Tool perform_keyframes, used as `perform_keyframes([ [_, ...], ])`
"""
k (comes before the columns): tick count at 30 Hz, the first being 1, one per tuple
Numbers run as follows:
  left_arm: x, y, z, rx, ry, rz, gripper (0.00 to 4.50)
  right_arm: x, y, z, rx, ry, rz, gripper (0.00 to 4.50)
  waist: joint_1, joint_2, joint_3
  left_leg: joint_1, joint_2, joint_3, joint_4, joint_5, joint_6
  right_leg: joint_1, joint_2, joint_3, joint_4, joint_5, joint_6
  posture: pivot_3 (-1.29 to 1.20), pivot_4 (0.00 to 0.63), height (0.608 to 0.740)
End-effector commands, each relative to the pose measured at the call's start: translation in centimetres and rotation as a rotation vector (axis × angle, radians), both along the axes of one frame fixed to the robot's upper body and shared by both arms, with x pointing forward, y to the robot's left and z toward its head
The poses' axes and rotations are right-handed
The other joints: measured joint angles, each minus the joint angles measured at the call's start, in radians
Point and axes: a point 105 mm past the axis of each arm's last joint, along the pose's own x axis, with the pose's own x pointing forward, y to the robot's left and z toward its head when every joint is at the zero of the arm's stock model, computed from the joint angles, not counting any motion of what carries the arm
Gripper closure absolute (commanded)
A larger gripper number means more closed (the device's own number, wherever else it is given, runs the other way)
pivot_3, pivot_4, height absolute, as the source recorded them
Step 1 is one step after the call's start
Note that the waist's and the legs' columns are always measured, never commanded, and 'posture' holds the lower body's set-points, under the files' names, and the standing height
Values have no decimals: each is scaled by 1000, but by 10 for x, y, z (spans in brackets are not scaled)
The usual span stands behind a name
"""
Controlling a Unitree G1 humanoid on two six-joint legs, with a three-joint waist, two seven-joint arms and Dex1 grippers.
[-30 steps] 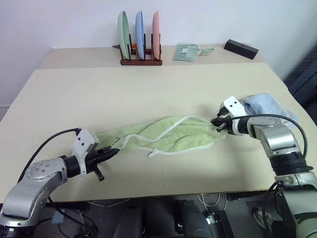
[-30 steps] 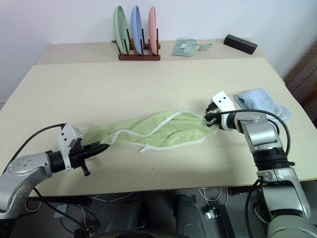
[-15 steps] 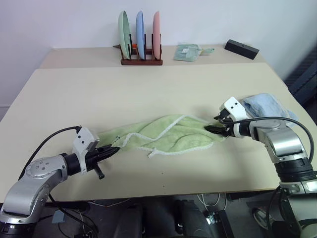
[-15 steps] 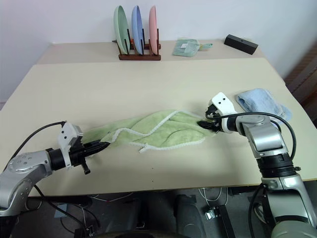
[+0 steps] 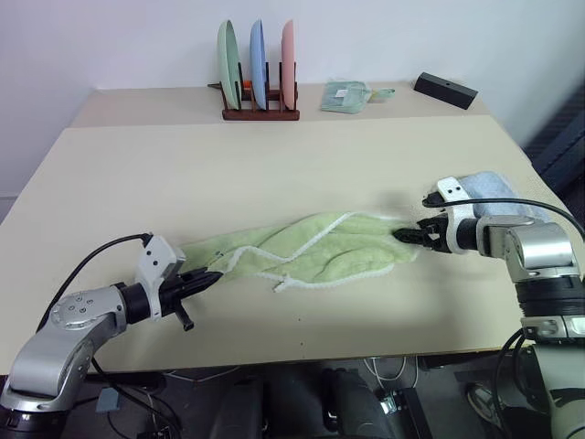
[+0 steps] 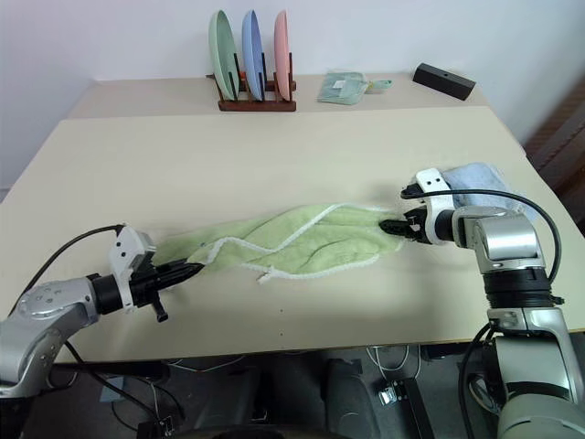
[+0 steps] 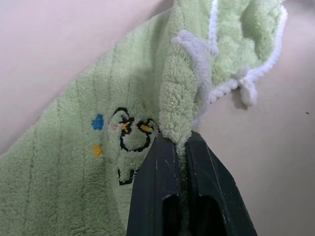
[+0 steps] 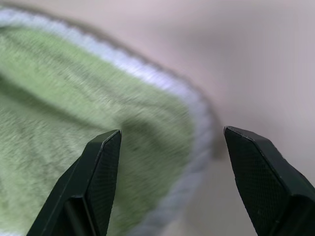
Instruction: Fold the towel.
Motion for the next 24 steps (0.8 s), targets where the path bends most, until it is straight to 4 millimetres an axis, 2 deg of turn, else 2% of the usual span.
perform_keyframes([
  [1, 0, -2, 6, 1, -34, -13, 4500, 4, -1, 8, -22, -31, 16, 1140, 0, 0, 0, 0, 0, 0, 0, 0, 0, 0, 0, 0, 0, 0, 0, 0, 150, 740],
  [5, -2, -3, 5, -2, -31, -13, 4500, 15, 0, 2, -35, -46, -21, 1140, -4, 0, 0, 0, 0, 0, 0, 0, 0, 0, 0, 0, 0, 0, 0, 0, 150, 740],
  [6, -2, -3, 5, -2, -32, -13, 4500, 17, 0, 1, -40, -47, -26, 1371, -5, 0, 0, 1, 0, 1, 0, 0, 0, 0, 1, 0, 1, 0, 0, 0, 150, 740],
  [9, -1, -2, 5, -2, -33, -10, 4500, 22, 0, -2, -23, -43, -54, 2326, -4, -1, -1, 1, 0, 1, 0, 0, 0, 0, 1, 0, 1, 0, 0, 0, 150, 740],
  [13, -2, -1, 6, 0, -34, -5, 4500, 23, -1, 0, -21, -50, -53, 4260, -4, -1, -1, 1, 0, 1, 0, 0, 0, 1, 1, 0, 1, 0, 0, 0, 150, 740],
  [14, -3, 0, 6, 1, -34, -3, 4500, 23, -1, 2, -19, -57, -50, 4391, -4, -1, -1, 1, 0, 1, 0, 0, 0, 1, 1, 0, 1, 0, 0, 0, 150, 740],
  [17, -4, 1, 5, 5, -31, 1, 4500, 23, 1, 11, -9, -89, -34, 4391, -4, -1, -1, 1, 0, 1, 0, 0, 0, 1, 0, 0, 1, 0, 0, 0, 150, 740],
  [19, -2, 4, 9, -2, -52, 17, 4500, 24, 9, 28, 2, -178, 32, 4391, -3, -1, -1, 1, 0, 1, 0, 0, 0, 1, 0, 0, 1, 0, 0, 0, 150, 740],
  [21, 6, 9, 25, -60, -116, 66, 4500, 16, 25, 52, -13, -305, 195, 4391, -2, 0, 0, 1, 0, 1, 0, 0, 0, 0, 0, 0, 1, 0, 0, 0, 150, 740],
  [22, 13, 14, 44, -145, -165, 109, 4500, 9, 29, 62, -38, -351, 265, 4391, 0, 0, 0, 0, 0, 1, 0, 0, 0, -1, 0, 0, 1, 0, 0, 0, 150, 740],
  [24, 18, 19, 65, -245, -211, 150, 4500, 2, 31, 70, -66, -387, 325, 4391, 4, 0, 0, -1, 0, 0, 1, 0, 0, -1, 0, 0, 1, 0, 1, 0, 150, 740],
])
